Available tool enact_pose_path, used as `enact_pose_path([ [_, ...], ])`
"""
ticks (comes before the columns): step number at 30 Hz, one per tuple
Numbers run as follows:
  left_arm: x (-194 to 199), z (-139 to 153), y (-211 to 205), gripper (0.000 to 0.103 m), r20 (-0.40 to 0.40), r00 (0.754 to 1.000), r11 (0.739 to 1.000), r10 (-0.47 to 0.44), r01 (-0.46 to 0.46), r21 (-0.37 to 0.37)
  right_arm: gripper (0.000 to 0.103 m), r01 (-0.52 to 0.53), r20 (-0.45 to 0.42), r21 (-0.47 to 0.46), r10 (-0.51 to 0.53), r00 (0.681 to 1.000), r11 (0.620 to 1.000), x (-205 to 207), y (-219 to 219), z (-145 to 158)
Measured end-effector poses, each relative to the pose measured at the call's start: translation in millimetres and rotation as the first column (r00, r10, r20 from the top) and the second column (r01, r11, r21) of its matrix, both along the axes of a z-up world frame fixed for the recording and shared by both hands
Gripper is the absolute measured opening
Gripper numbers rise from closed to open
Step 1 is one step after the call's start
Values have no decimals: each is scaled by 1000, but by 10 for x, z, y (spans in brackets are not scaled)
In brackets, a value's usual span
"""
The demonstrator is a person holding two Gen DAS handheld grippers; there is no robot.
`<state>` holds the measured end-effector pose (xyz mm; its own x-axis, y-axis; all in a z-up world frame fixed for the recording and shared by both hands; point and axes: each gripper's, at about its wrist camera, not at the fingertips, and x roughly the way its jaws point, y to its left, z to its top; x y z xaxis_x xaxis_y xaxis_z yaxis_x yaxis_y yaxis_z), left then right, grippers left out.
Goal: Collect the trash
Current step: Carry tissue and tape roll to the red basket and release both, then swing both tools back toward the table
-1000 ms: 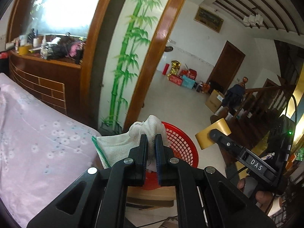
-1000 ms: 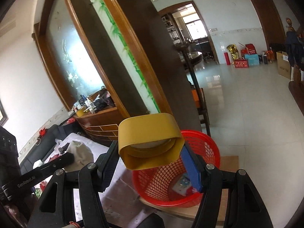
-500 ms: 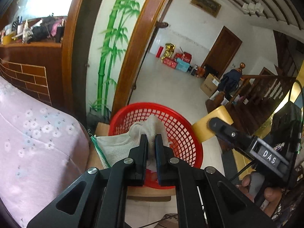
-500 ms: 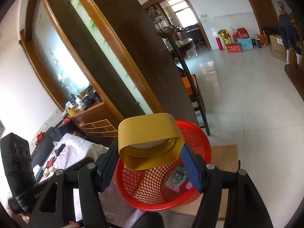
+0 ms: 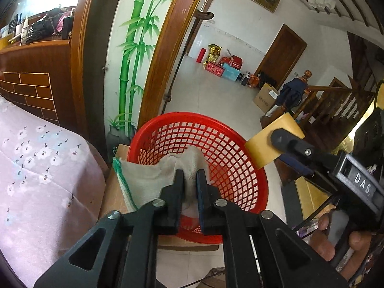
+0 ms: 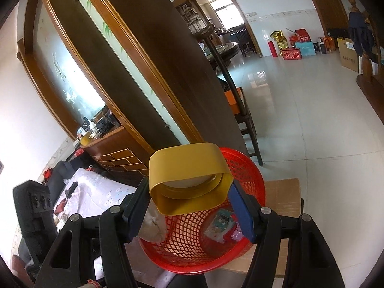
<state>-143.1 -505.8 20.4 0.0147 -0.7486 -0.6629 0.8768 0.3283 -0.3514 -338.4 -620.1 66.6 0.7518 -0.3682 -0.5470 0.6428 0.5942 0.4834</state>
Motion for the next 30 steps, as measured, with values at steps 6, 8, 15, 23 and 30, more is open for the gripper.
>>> enact_pose_path([
  [6, 8, 32, 131, 42, 12, 1000, 1000, 14, -14, -18, 75, 7, 5, 33, -7, 1000, 999, 54, -50, -58],
  [8, 20, 91, 220, 43, 12, 1000, 999, 19, -18, -33, 76, 3, 16, 39, -3, 1000, 999, 48, -51, -45],
  [15, 165, 452, 1013, 55, 19, 992, 984, 126, -122, -128, 79, -46, 66, 0, 46, 997, 999, 145, 183, 187],
  [23, 451, 781, 2189, 58, 77, 937, 929, 342, -325, -176, 82, -196, 114, -77, 204, 972, 977, 623, 767, 474],
  [30, 649, 915, 3262, 66, 124, 798, 804, 590, -566, -184, 84, -406, 143, -103, 417, 897, 908, 1292, 1546, 550],
])
